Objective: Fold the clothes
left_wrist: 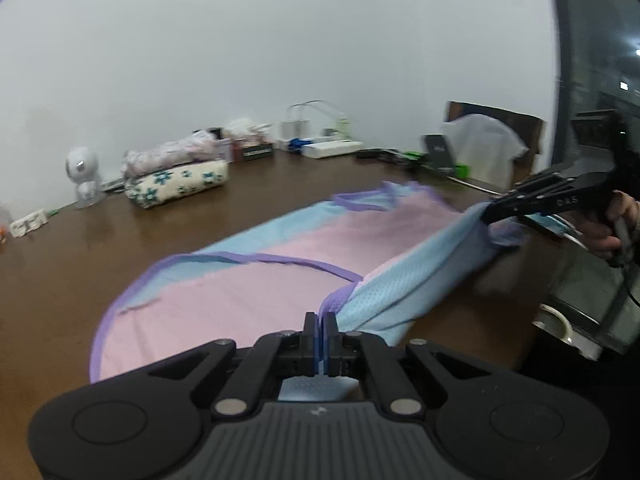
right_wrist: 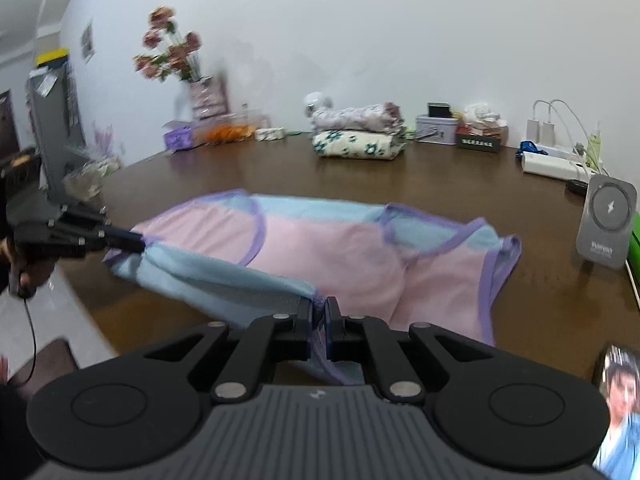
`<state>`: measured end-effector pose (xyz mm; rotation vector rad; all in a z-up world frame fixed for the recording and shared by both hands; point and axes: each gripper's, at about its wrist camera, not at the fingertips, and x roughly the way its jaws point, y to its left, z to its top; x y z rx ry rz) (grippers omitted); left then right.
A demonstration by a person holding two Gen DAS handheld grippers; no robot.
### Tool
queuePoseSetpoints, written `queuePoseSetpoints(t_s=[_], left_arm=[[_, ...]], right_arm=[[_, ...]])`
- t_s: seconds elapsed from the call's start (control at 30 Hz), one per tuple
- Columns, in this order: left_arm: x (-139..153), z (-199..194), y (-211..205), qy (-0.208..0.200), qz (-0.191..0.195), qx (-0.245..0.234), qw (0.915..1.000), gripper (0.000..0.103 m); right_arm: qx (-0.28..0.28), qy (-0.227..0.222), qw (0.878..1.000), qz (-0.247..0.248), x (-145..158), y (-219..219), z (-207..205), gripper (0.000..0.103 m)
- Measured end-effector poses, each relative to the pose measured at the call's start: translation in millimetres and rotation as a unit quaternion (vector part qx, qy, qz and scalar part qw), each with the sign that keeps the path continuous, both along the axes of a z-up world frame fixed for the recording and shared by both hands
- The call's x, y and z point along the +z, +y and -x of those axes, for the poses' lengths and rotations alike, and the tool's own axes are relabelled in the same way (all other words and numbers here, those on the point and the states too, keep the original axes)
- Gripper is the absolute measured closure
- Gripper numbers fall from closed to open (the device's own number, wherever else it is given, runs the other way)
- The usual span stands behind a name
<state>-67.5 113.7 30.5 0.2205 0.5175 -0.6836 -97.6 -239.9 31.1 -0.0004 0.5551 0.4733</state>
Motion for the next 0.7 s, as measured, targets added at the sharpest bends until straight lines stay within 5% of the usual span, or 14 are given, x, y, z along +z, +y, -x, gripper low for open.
queuePoseSetpoints(t_s=[0.13, 0.2, 0.27, 0.33, 0.4, 0.53, 0.7], left_arm=[[-2.8, -34.5, -7.5, 0.011, -0.011, 0.023, 0.9996, 0.101], [-5.2, -47.4, -3.9, 0.032, -0.011, 0.058, 0.9978, 0.092], [-1.8, -47.8, 11.3, 0.042, 0.003, 0.086, 0.9954, 0.090], [5.4, -40.0, 31.8, 0.041, 0.023, 0.108, 0.9931, 0.084], [13.4, -23.5, 54.4, 0.040, 0.046, 0.121, 0.9908, 0.061], [8.1, 4.4, 73.0, 0.056, 0.054, 0.105, 0.9914, 0.052], [-10.1, 9.2, 58.9, 0.067, 0.018, 0.083, 0.9941, 0.047]], right_arm=[[-0.050, 0.019, 0.998, 0.038, -4.7, 15.6, -48.9, 0.096], [-0.092, 0.028, 0.994, 0.059, -10.1, 24.3, -71.5, 0.067], [-0.117, 0.016, 0.989, 0.094, -10.1, 30.4, -79.1, 0.049], [-0.125, -0.020, 0.987, 0.098, -1.2, 26.2, -69.2, 0.048], [-0.115, -0.030, 0.990, 0.077, 7.4, 15.9, -55.9, 0.048], [-0.040, -0.013, 0.998, 0.048, 2.4, 9.7, -26.7, 0.048], [-0.075, 0.022, 0.996, 0.041, -20.8, 13.7, -24.5, 0.052]])
